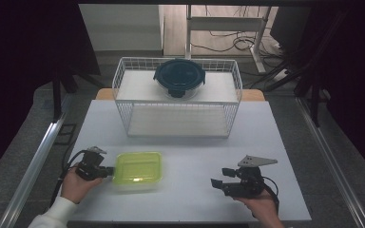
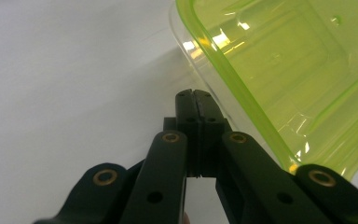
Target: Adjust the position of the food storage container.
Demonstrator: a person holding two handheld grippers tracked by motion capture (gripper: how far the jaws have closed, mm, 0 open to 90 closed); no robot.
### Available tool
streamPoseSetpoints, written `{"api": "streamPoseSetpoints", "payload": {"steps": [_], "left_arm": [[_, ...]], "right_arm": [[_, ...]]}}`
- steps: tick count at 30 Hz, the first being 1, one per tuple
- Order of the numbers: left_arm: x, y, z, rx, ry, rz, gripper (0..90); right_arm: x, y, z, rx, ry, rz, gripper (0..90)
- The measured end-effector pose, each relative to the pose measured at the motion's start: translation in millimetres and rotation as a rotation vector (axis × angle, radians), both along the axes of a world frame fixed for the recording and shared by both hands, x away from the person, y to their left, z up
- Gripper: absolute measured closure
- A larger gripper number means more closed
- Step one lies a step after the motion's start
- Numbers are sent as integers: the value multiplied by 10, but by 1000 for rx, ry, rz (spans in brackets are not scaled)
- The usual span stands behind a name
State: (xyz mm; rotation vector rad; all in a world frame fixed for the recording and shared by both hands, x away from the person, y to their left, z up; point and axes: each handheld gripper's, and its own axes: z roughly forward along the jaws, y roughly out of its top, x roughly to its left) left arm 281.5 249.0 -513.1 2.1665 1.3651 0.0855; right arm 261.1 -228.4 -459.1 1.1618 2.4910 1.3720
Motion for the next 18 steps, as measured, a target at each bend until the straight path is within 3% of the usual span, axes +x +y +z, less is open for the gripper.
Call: {"api": "streamPoseSetpoints", "payload": {"steps": [10,18], "left_arm": [[44,-289,19,-12,1,-59,900],[122,-511,8,-21,-11,-76,900]], "right_arm": [[0,-3,-1,-1,-3,3,331],[4,4,-16,-4,3,1,331]]}}
